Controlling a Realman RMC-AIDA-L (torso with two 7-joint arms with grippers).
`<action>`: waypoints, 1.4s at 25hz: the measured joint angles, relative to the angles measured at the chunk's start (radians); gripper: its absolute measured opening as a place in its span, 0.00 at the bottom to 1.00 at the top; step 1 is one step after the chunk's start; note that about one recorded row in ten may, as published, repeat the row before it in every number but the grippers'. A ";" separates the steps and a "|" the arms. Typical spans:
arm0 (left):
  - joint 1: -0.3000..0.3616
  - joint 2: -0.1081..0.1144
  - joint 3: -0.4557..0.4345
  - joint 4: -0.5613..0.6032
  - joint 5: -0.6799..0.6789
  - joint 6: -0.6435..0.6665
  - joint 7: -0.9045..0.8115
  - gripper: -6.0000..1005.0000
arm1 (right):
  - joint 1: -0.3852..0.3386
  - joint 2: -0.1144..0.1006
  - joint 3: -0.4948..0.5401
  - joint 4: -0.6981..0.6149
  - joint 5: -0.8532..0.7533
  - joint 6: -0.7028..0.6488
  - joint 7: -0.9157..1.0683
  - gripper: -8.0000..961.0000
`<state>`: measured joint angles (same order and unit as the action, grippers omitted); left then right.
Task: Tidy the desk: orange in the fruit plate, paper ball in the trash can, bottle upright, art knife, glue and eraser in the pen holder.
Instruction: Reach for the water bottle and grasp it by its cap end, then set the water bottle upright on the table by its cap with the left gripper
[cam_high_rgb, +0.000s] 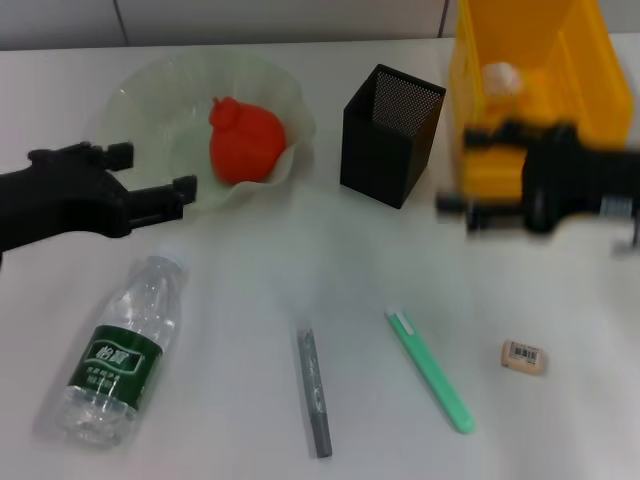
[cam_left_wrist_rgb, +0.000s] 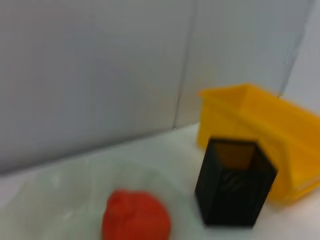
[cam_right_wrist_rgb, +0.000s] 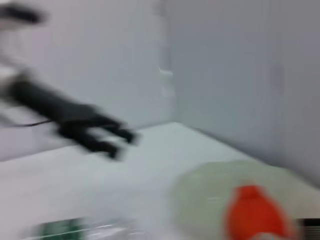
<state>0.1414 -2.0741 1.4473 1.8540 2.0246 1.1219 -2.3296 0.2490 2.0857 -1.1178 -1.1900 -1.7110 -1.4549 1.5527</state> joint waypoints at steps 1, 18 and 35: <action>0.015 -0.001 0.046 0.055 0.090 -0.013 -0.090 0.83 | -0.014 0.000 -0.011 0.035 0.023 -0.029 -0.061 0.88; -0.219 -0.007 0.268 -0.164 0.639 -0.034 -0.547 0.81 | -0.040 -0.002 -0.016 0.382 0.076 -0.131 -0.403 0.88; -0.347 -0.002 0.243 -0.298 0.694 0.073 -0.540 0.58 | -0.036 -0.002 -0.011 0.377 0.077 -0.140 -0.377 0.88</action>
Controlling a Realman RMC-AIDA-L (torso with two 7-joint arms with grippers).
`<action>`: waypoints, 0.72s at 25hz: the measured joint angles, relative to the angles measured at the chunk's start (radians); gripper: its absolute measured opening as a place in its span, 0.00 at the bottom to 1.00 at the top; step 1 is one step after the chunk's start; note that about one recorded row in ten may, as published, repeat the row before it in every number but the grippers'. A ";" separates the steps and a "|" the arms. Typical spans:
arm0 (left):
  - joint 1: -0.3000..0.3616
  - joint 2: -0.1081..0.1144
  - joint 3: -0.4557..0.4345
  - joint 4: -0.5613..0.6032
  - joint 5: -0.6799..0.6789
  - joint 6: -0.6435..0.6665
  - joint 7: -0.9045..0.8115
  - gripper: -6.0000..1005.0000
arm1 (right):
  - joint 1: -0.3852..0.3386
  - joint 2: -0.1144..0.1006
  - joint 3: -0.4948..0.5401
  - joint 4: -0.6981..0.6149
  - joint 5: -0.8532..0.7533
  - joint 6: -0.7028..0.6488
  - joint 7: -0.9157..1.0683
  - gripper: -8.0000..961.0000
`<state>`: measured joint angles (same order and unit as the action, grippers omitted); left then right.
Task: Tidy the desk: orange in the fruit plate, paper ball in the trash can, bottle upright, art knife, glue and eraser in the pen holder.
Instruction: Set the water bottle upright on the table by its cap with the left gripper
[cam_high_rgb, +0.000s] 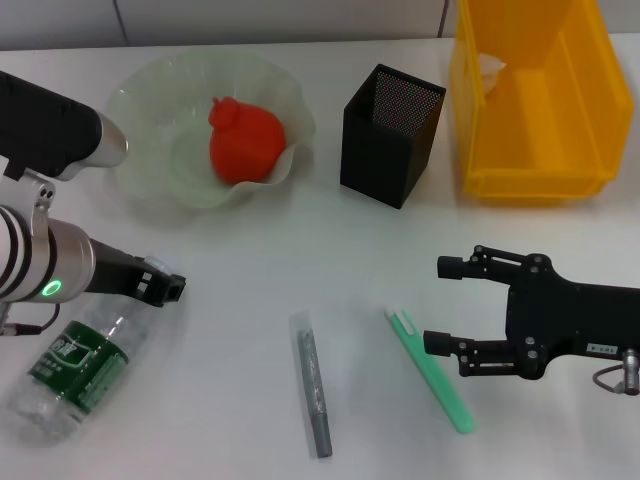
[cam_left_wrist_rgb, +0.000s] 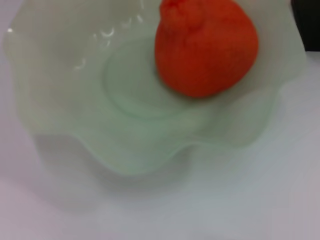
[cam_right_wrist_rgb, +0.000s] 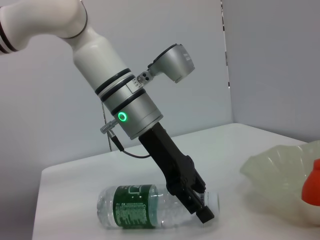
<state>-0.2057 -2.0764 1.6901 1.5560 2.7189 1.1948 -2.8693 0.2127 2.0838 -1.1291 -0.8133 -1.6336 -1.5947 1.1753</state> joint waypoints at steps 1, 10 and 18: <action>0.001 0.000 -0.001 0.011 -0.009 -0.001 0.031 0.54 | 0.000 0.000 0.000 0.000 0.000 0.000 0.001 0.88; 0.120 0.004 -0.188 0.112 -0.453 -0.045 0.457 0.46 | -0.001 -0.001 0.000 -0.001 0.000 -0.001 0.020 0.88; 0.242 0.005 -0.374 0.016 -0.933 -0.047 0.942 0.48 | -0.001 -0.001 -0.002 -0.001 0.000 -0.001 0.035 0.88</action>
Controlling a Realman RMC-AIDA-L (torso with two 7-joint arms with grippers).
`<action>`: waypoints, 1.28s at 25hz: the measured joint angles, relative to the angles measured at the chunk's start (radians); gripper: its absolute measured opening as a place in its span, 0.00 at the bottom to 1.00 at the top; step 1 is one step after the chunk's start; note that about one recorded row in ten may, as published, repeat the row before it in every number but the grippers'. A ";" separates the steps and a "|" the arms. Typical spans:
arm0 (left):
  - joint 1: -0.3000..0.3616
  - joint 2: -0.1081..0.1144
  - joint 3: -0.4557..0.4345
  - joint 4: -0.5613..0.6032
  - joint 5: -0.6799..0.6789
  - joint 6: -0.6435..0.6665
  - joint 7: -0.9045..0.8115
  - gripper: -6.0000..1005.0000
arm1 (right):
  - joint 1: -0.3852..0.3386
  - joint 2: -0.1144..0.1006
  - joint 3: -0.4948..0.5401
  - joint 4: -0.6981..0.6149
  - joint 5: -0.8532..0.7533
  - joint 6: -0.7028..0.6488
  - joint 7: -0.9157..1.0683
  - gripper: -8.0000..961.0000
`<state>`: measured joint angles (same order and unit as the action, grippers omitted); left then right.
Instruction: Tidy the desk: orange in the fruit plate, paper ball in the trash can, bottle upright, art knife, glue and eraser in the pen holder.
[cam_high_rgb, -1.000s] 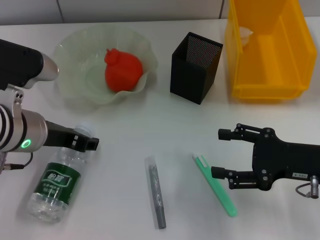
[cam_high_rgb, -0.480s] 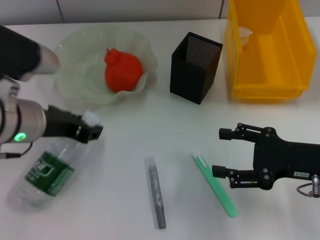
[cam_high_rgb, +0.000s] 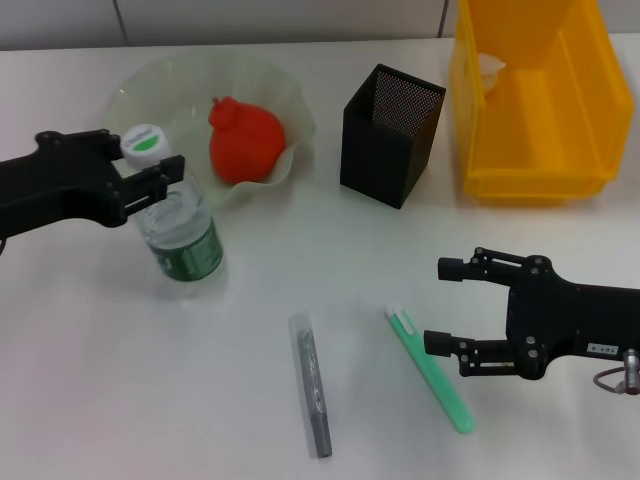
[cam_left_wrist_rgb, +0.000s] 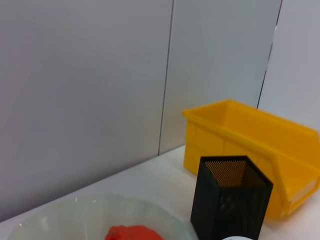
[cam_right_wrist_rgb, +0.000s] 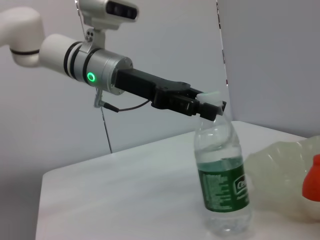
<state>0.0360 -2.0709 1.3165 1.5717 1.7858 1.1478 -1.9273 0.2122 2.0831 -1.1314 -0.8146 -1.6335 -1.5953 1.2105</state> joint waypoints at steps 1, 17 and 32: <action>0.000 0.000 0.000 0.000 0.000 0.000 0.000 0.48 | 0.000 0.000 0.000 0.000 0.000 0.000 0.000 0.88; -0.043 0.001 -0.057 -0.147 -0.153 0.032 0.145 0.52 | 0.014 0.000 -0.007 0.000 -0.008 0.000 0.027 0.88; 0.010 0.000 -0.112 -0.011 -0.179 0.061 0.239 0.70 | 0.010 -0.001 0.003 -0.036 -0.008 -0.025 0.068 0.88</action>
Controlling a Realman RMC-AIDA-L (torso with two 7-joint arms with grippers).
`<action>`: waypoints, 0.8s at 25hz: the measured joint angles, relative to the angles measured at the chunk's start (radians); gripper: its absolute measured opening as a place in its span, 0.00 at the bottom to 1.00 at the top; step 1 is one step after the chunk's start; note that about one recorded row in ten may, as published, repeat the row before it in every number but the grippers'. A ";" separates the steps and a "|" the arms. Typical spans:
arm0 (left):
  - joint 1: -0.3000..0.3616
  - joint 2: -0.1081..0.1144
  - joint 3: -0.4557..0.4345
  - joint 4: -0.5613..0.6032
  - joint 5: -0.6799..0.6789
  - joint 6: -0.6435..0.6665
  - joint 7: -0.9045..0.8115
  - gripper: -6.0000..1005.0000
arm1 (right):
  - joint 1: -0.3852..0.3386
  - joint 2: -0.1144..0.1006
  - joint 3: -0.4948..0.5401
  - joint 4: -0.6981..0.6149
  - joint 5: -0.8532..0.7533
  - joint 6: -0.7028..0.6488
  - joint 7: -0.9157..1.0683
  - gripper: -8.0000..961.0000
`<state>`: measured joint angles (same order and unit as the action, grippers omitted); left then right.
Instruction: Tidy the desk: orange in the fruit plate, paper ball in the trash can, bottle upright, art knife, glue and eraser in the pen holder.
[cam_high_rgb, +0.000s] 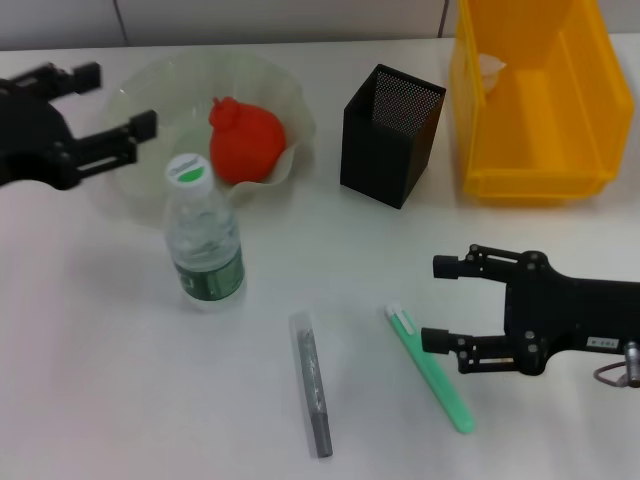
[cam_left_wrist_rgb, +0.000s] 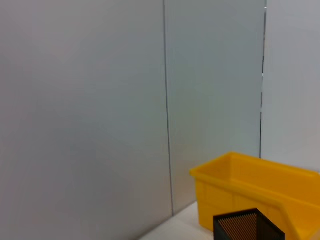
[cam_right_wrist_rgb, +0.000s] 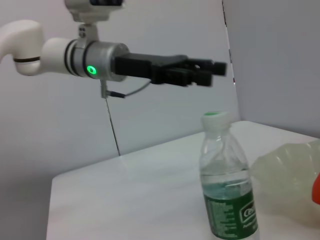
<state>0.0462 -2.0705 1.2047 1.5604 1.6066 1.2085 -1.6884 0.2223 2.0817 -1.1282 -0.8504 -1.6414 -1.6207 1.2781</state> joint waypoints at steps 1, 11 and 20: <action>0.019 0.000 -0.010 0.039 -0.004 0.012 0.007 0.72 | -0.003 0.000 0.007 -0.023 0.000 -0.006 0.027 0.88; 0.134 -0.002 -0.032 -0.060 -0.187 0.285 0.321 0.77 | -0.018 -0.002 0.039 -0.509 -0.201 -0.049 0.617 0.88; -0.016 0.003 -0.082 -0.559 -0.168 0.494 0.610 0.77 | 0.175 0.003 -0.387 -0.911 -0.827 -0.075 1.412 0.88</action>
<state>0.0299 -2.0679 1.1230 1.0017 1.4386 1.7030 -1.0784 0.3972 2.0847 -1.5150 -1.7611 -2.4681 -1.6960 2.6905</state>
